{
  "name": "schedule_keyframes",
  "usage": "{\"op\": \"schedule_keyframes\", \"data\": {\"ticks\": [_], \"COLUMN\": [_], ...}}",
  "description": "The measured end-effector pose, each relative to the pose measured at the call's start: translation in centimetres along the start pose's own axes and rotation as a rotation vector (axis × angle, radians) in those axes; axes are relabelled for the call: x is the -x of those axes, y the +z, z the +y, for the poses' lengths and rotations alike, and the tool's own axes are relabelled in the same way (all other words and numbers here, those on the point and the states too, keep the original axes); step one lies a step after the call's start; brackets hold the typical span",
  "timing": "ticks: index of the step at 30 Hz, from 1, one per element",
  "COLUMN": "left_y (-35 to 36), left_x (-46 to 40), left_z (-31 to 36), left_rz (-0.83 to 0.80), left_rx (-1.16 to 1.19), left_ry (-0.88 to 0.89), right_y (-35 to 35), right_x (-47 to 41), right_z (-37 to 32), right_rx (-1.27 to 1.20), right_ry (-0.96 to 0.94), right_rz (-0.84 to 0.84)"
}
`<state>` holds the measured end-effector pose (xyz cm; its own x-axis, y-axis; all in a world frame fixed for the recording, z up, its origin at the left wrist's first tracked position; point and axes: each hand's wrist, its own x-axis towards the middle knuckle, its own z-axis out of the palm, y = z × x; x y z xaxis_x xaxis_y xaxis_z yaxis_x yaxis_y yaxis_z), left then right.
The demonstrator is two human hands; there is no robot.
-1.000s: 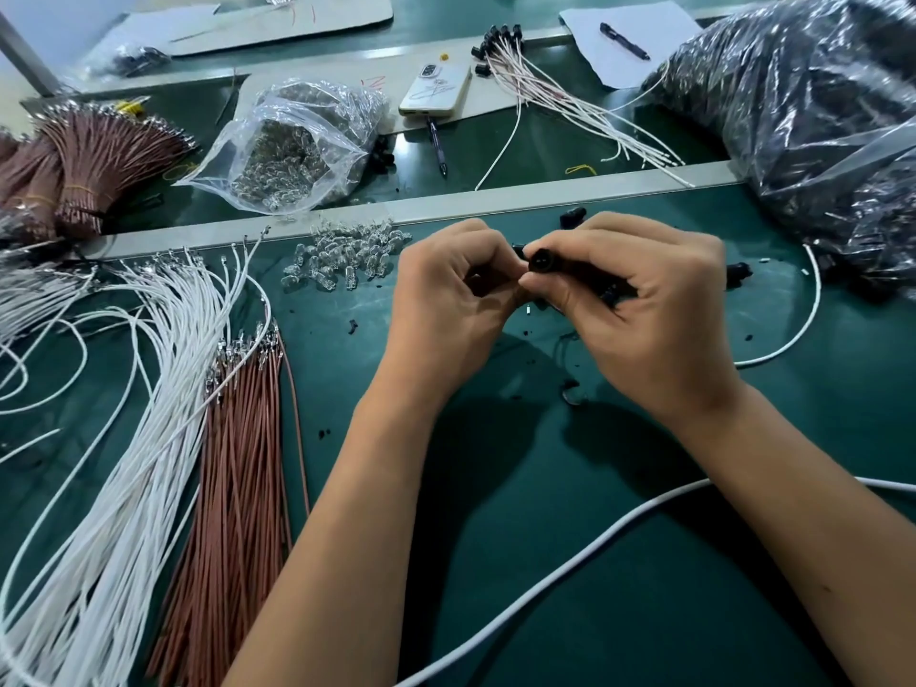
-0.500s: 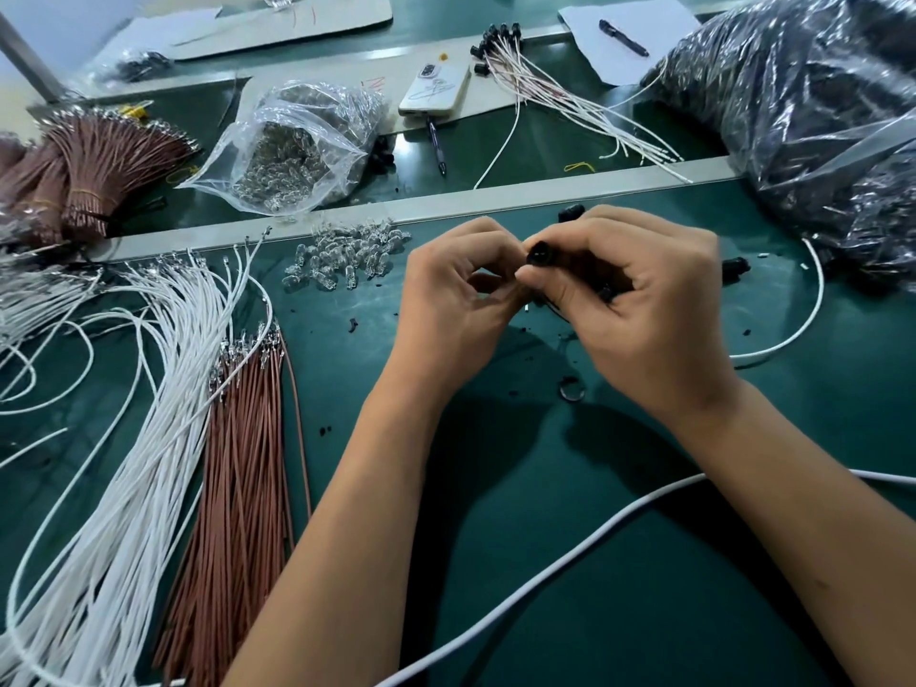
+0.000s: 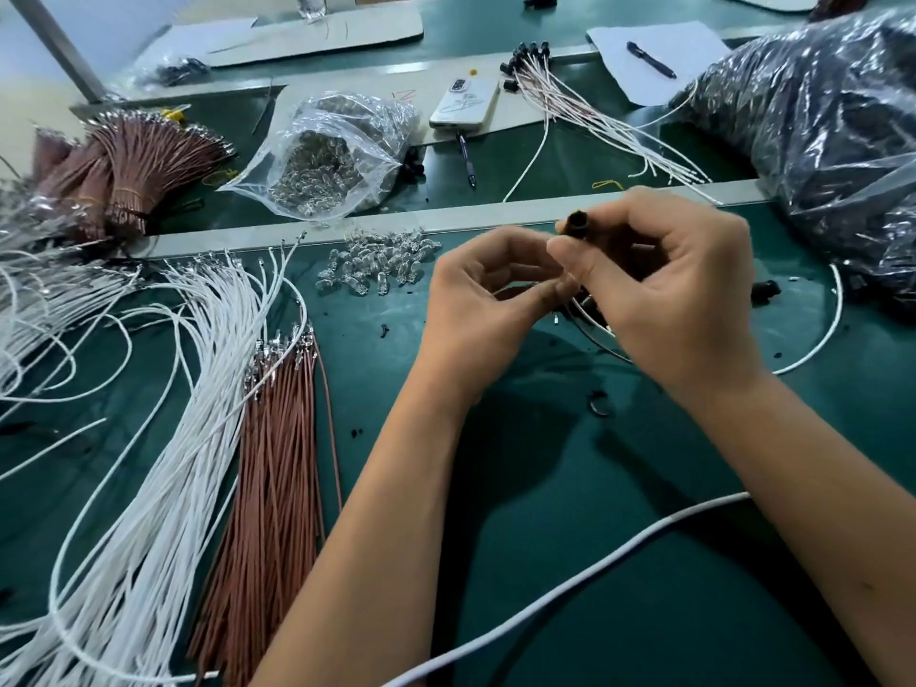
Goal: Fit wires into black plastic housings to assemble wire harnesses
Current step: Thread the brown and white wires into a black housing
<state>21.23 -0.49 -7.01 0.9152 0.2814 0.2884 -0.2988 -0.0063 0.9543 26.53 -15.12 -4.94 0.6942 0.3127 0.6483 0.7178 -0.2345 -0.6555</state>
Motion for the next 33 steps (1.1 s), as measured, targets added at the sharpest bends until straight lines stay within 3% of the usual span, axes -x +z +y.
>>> {"op": "schedule_keyframes", "data": {"ticks": [3,6,8,11,16,19,22,26,29,33], "left_y": [-0.9,-1.5,-1.8,-2.7,-3.6,-3.3,-3.2,-3.0,-2.5,-1.5], "left_x": [-0.1,-0.5,-0.7,-1.0,-1.5,-1.5,-1.4,-1.1,-0.9,-0.6], "left_z": [0.4,0.5,0.4,0.3,0.5,0.5,0.5,0.2,0.0,-0.1], "left_rz": [0.087,0.346,0.553,0.751,0.744,0.701,0.666,0.567,0.470,0.318], "left_rx": [0.114,0.055,0.048,0.241,0.503,0.529,0.510,0.376,0.235,0.053], "left_ry": [-0.068,0.002,0.033,-0.015,-0.093,-0.120,-0.136,-0.174,-0.219,-0.277], "right_y": [0.9,2.9,4.9,8.4,12.1,12.5,11.3,7.5,4.4,1.2], "right_x": [-1.7,-4.3,-6.6,-8.3,-8.7,-8.6,-8.1,-6.5,-4.8,-2.7], "right_z": [0.1,0.9,1.5,0.7,-0.7,-0.7,-0.1,1.4,1.8,2.2], "right_rx": [-0.096,-0.322,-0.141,0.231,0.411,0.444,0.249,-0.111,-0.326,-0.445], "right_ry": [0.133,0.348,0.320,0.149,0.139,0.168,0.268,0.457,0.496,0.539], "right_rz": [-0.166,-0.182,-0.299,-0.647,-0.765,-0.757,-0.736,-0.433,-0.227,-0.113]}}
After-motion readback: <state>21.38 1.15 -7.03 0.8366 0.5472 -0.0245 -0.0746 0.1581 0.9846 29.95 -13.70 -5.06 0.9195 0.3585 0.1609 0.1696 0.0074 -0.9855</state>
